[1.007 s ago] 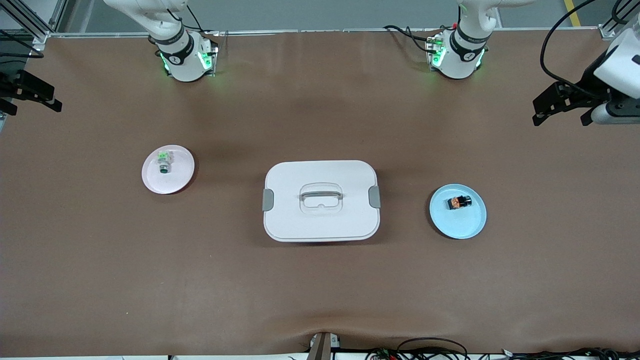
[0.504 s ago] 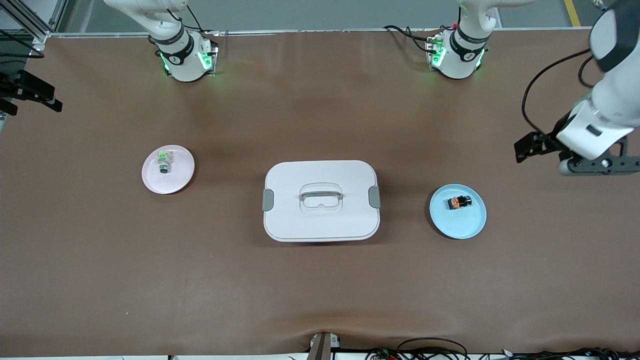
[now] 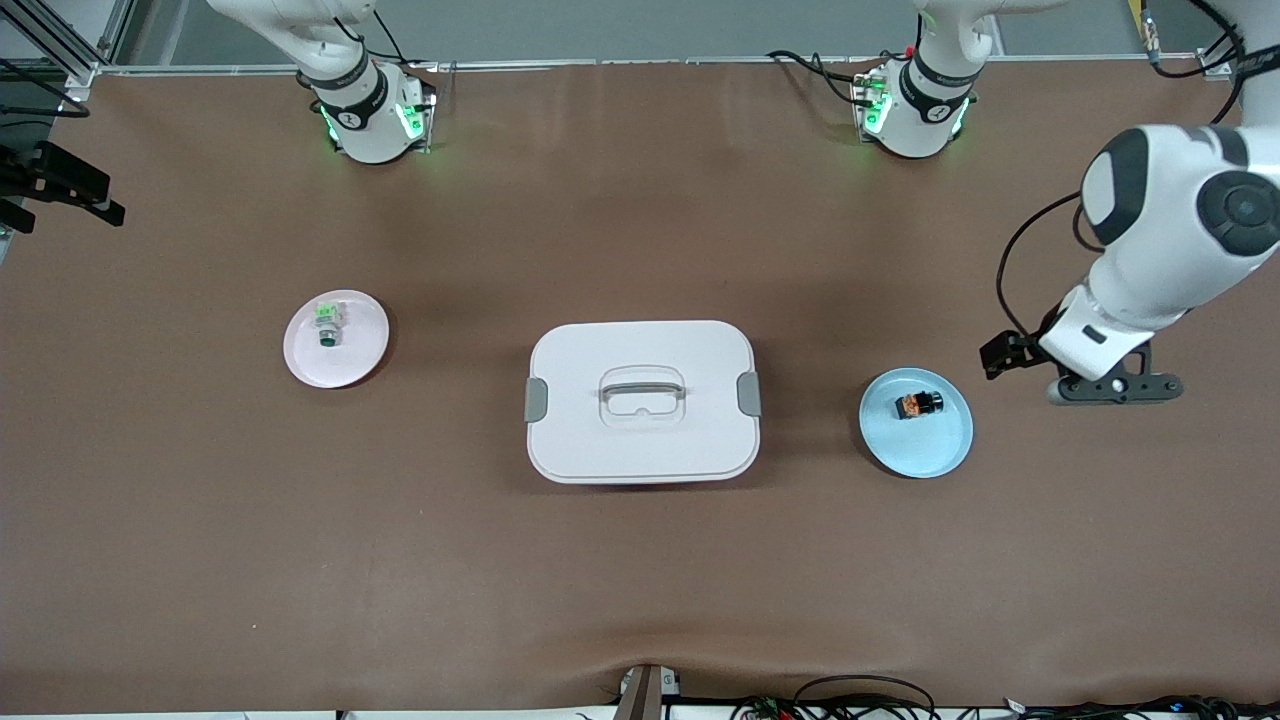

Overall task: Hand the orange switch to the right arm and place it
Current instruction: 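Lower the left gripper onto the orange switch on the blue plate, then close the left gripper on the orange switch block and lift it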

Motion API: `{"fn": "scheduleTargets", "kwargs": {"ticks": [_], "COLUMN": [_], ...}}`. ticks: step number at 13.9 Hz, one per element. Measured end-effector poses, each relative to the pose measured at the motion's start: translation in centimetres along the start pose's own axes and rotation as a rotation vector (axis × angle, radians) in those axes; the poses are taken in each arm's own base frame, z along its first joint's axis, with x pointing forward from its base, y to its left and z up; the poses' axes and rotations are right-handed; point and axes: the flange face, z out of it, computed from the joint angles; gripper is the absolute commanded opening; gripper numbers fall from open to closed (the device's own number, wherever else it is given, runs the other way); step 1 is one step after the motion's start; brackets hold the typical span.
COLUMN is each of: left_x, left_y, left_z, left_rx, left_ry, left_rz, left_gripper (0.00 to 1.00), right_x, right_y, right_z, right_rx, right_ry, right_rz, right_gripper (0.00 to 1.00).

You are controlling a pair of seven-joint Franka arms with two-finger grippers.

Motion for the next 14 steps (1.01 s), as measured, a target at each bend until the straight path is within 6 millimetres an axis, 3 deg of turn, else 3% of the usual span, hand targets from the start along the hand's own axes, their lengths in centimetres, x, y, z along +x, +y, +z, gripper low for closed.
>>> {"fn": "scheduleTargets", "kwargs": {"ticks": [6,14], "left_x": [-0.7,-2.2], "left_y": [1.8,3.1], "left_z": [9.7,17.6], "left_rx": [-0.026,-0.043], "left_ry": [-0.009,-0.051], "left_rz": [-0.088,-0.082], "left_gripper": [1.00,1.00], "right_x": [-0.1,-0.2], "right_y": [0.0,-0.3], "right_z": [-0.1,-0.2], "right_rx": [-0.001,-0.002], "right_ry": [0.007,0.013], "right_rz": [0.001,0.092], "right_gripper": [1.00,1.00]}}
